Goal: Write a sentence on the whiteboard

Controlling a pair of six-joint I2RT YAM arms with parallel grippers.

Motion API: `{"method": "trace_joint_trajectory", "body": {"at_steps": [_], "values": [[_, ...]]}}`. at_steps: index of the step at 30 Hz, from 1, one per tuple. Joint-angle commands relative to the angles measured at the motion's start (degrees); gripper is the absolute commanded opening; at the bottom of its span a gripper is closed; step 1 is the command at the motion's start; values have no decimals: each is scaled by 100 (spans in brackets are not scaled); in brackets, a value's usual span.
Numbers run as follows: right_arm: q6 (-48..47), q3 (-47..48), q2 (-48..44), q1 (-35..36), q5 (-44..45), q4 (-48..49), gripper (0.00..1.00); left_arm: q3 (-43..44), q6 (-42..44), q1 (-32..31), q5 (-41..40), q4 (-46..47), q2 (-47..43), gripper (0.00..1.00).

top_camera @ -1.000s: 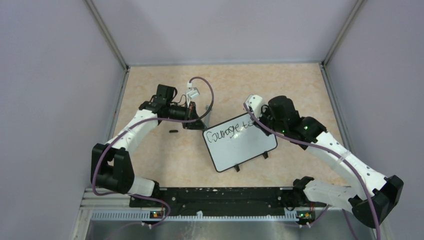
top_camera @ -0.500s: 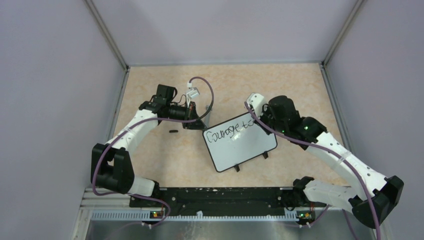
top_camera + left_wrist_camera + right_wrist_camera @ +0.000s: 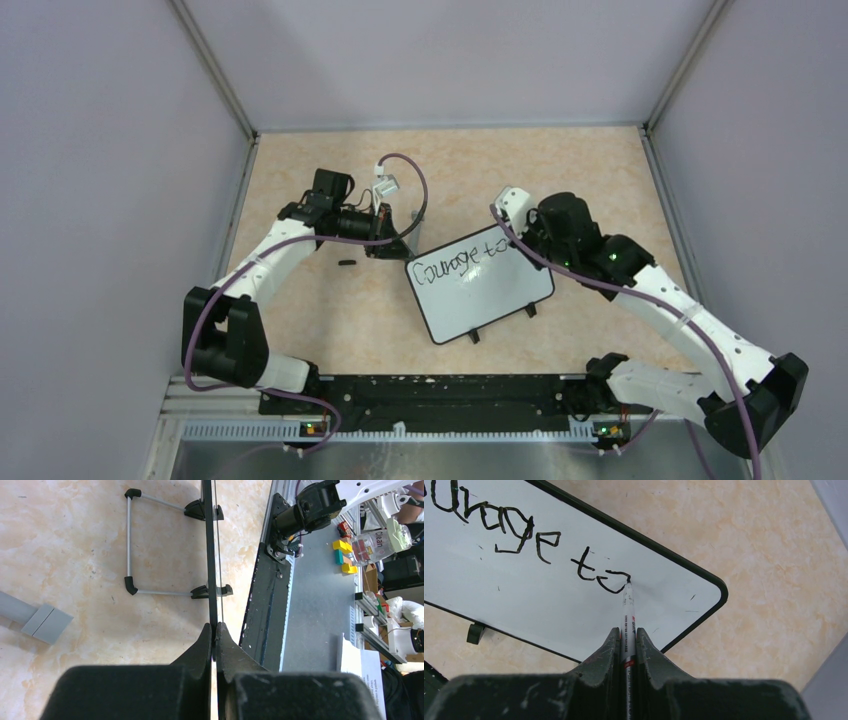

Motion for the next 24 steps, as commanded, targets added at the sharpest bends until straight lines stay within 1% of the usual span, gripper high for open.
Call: {"method": "trace_joint_trajectory", "body": {"at_steps": [1,11,15,18,21,24], "values": [[-36,-82,-121,-89,-24,-81,0,-36,98,-46,-29,-112,56,0],[-53,67,-154,-89,-342,-240,0,-15,97,-47,-58,-121,65,0],[-28,364,-280,-89,-793,-314,0,-5,94,-46,-60,-121,61,0],[8,547,-321,-89,-1381,-499,0,9,128,-46,-68,-131,77,0],[49,535,-330,-89,-1924,-532,0,86,190,-44,-125,-187,115,0],[118,434,-311,-89,-2229,-439,0,253,277,-46,-133,-381,209,0]]}}
